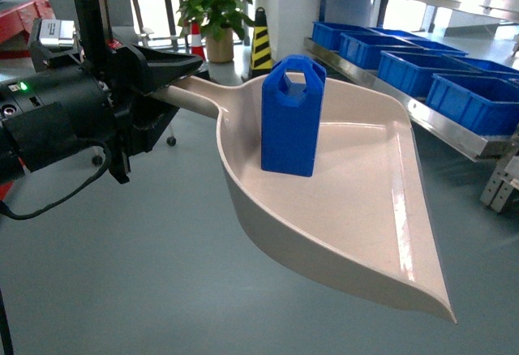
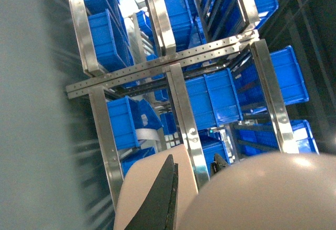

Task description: Place part in tray to right shelf

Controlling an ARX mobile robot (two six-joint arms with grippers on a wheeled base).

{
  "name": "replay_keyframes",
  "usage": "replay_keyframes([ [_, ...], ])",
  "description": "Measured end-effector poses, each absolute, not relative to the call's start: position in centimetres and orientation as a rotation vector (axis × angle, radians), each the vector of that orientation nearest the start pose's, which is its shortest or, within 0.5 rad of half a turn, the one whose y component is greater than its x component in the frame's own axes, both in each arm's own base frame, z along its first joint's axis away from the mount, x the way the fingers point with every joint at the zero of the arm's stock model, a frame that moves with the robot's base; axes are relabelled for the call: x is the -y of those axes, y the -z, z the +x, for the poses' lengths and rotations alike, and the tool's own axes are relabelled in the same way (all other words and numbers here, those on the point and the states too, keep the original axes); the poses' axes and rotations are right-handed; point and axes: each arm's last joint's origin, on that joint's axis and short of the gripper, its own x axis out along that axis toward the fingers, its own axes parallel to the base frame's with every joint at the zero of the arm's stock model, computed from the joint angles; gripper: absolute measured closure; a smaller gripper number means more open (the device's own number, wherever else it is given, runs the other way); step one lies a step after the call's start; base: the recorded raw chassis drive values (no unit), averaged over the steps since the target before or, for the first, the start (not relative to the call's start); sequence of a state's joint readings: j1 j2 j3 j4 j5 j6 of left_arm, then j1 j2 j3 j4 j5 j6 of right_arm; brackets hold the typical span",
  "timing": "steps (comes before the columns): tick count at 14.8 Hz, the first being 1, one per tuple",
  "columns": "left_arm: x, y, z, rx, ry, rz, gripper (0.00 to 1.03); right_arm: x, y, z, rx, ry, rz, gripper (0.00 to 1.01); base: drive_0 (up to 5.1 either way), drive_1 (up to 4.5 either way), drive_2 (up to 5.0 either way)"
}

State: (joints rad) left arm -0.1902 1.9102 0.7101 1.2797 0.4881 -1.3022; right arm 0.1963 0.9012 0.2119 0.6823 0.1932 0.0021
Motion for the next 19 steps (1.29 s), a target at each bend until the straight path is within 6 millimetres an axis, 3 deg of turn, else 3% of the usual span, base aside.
replay_keyframes([
  [19,7.83,-15.32,33.69,-0.370,0.628,-1.237,0.88,-2.96,-20.03,17.72,-0.007,-0.003,0.001,0.03,-1.6,-1.63,-1.6],
])
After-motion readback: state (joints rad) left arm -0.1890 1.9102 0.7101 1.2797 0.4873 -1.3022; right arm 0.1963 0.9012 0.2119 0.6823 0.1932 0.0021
